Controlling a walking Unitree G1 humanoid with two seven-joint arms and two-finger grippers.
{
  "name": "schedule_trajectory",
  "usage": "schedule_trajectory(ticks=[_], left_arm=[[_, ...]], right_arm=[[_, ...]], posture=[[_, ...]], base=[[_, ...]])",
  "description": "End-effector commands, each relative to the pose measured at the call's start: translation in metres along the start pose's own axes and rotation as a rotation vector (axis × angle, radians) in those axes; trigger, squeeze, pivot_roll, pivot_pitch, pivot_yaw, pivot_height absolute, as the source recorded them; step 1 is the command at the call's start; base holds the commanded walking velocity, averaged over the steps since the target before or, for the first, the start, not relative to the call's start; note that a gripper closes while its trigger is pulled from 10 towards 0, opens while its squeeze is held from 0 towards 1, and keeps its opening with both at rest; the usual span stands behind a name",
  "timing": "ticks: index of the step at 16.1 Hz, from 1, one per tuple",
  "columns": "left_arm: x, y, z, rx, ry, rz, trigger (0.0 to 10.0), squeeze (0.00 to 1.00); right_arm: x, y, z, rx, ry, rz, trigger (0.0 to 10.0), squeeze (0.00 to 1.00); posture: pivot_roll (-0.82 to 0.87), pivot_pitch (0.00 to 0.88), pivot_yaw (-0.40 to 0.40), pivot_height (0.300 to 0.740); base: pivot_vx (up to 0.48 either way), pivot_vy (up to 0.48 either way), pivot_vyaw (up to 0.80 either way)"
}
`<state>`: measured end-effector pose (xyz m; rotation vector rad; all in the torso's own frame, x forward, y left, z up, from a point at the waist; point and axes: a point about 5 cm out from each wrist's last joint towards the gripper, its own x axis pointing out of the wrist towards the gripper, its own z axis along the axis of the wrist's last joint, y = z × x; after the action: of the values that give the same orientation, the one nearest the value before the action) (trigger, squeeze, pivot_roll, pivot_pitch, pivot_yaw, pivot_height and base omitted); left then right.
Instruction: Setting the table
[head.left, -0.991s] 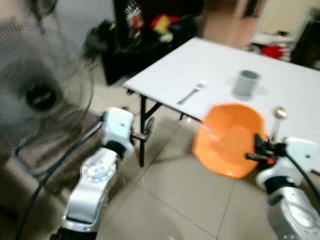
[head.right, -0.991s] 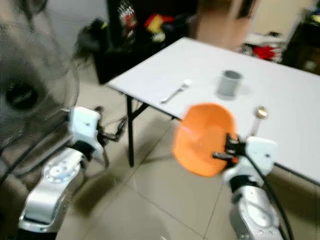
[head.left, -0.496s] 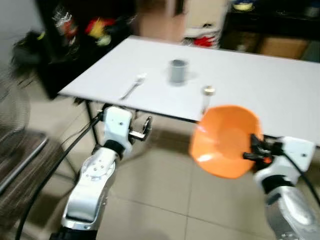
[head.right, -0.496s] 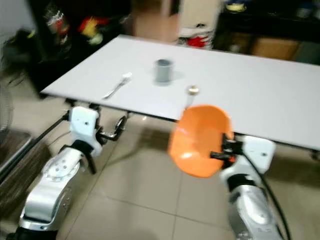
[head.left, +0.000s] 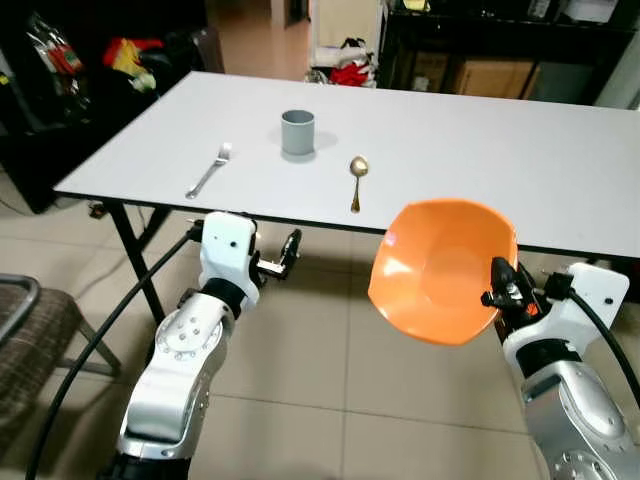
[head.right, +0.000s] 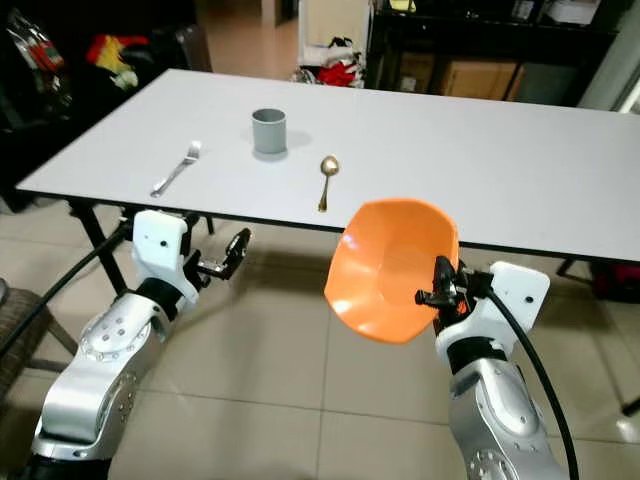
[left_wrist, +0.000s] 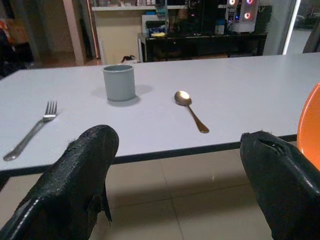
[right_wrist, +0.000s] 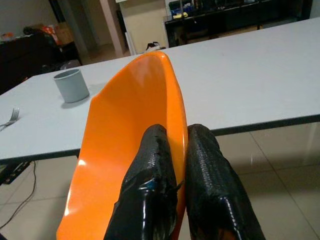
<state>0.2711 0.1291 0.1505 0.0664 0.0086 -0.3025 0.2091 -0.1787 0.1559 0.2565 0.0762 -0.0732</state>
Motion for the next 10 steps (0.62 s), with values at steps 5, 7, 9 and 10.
schedule_trajectory(ticks=[5, 7, 9, 10], left_arm=[[-0.0004, 0.0017, 0.0040, -0.007, -0.011, 0.000, 10.0, 0.00], [-0.0010, 0.0022, 0.0036, -0.017, -0.011, 0.005, 10.0, 0.00], [-0.0011, 0.0031, 0.0037, -0.018, -0.013, 0.009, 10.0, 0.00], [-0.0010, 0.0036, 0.0041, -0.018, -0.014, 0.010, 10.0, 0.00]], right_arm=[[0.0083, 0.0038, 0.0169, 0.022, -0.067, 0.053, 10.0, 0.00], [0.0095, 0.0027, 0.0179, 0.024, -0.069, 0.052, 10.0, 0.00], [0.0101, 0.0023, 0.0176, 0.024, -0.064, 0.054, 10.0, 0.00], [0.0104, 0.0020, 0.0175, 0.025, -0.061, 0.049, 10.0, 0.00]], posture=[[-0.02, 0.000, -0.022, 0.740], [-0.02, 0.000, -0.027, 0.740], [-0.01, 0.000, -0.034, 0.740], [-0.01, 0.000, -0.034, 0.740]], base=[[0.222, 0.000, 0.00], [0.281, 0.000, 0.00], [0.281, 0.000, 0.00], [0.281, 0.000, 0.00]])
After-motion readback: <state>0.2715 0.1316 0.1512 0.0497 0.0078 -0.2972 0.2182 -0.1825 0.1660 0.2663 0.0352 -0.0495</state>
